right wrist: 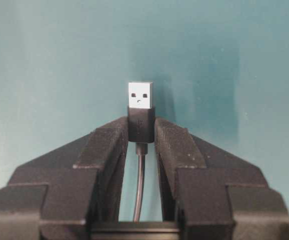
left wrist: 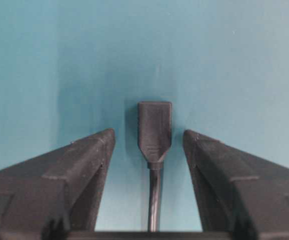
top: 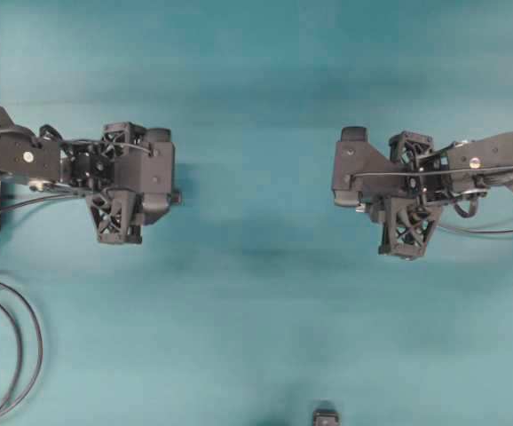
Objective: Insert the USB using both arms.
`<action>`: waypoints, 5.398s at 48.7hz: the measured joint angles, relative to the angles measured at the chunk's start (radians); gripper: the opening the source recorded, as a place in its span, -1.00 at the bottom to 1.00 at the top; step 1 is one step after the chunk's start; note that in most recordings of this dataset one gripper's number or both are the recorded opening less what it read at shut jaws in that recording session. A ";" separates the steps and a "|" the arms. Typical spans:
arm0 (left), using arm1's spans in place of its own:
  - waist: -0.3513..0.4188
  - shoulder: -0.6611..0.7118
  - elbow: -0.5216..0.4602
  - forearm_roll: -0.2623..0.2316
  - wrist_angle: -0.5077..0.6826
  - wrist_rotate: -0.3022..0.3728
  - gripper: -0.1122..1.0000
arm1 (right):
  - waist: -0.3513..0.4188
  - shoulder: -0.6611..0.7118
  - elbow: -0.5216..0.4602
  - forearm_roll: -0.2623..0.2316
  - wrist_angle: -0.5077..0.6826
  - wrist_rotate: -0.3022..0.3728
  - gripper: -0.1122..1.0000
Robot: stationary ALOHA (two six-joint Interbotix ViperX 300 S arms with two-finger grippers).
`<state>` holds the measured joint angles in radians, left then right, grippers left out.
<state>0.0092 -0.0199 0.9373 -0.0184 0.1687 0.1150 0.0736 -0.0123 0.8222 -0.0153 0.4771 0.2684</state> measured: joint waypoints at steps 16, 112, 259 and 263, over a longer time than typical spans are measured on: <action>-0.011 0.018 -0.017 -0.002 0.012 0.006 0.09 | 0.002 0.000 -0.011 -0.005 0.014 0.003 -0.47; 0.391 -0.195 -0.181 -1.430 0.962 0.626 -0.27 | 0.402 -0.101 -0.179 -1.295 0.851 0.485 -0.47; 0.425 0.298 -0.554 -1.549 1.155 0.578 -0.27 | 0.442 0.140 -0.342 -1.433 0.802 0.362 -0.47; 0.425 0.298 -0.552 -1.548 1.154 0.578 -0.27 | 0.442 0.140 -0.342 -1.433 0.801 0.362 -0.47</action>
<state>0.4341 0.2777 0.3850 -1.5662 1.3223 0.6934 0.5154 0.1273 0.4801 -1.4481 1.2778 0.6305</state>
